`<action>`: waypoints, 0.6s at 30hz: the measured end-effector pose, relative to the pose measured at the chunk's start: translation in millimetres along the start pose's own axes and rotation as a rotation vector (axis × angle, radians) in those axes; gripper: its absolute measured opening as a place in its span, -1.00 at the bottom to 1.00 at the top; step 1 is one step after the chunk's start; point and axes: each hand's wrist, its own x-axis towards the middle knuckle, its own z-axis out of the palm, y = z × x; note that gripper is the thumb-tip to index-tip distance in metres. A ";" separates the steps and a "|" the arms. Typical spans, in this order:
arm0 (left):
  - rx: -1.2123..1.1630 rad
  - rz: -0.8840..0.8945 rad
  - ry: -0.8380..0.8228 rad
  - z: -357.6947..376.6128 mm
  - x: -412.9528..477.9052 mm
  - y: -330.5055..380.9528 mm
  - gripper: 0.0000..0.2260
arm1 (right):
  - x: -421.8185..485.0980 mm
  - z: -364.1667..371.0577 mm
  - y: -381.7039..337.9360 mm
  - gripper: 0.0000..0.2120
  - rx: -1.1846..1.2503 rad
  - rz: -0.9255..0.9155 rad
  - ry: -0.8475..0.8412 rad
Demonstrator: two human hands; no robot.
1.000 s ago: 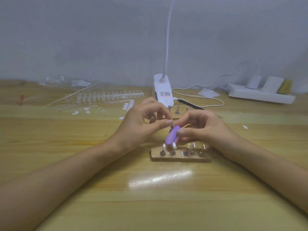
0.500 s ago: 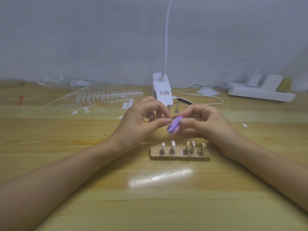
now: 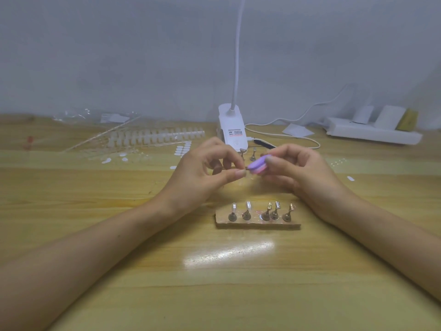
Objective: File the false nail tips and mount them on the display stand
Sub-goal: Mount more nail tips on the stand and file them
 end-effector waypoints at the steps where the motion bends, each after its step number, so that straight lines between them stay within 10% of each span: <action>1: -0.003 -0.001 0.002 -0.2 -0.1 -0.3 -0.96 | 0.3 -0.4 -0.4 -0.75 0.004 0.011 -0.001; 18: 0.036 0.020 0.001 0.6 0.1 -0.5 -0.96 | -2.0 3.4 -2.5 -0.82 -0.083 0.045 -0.105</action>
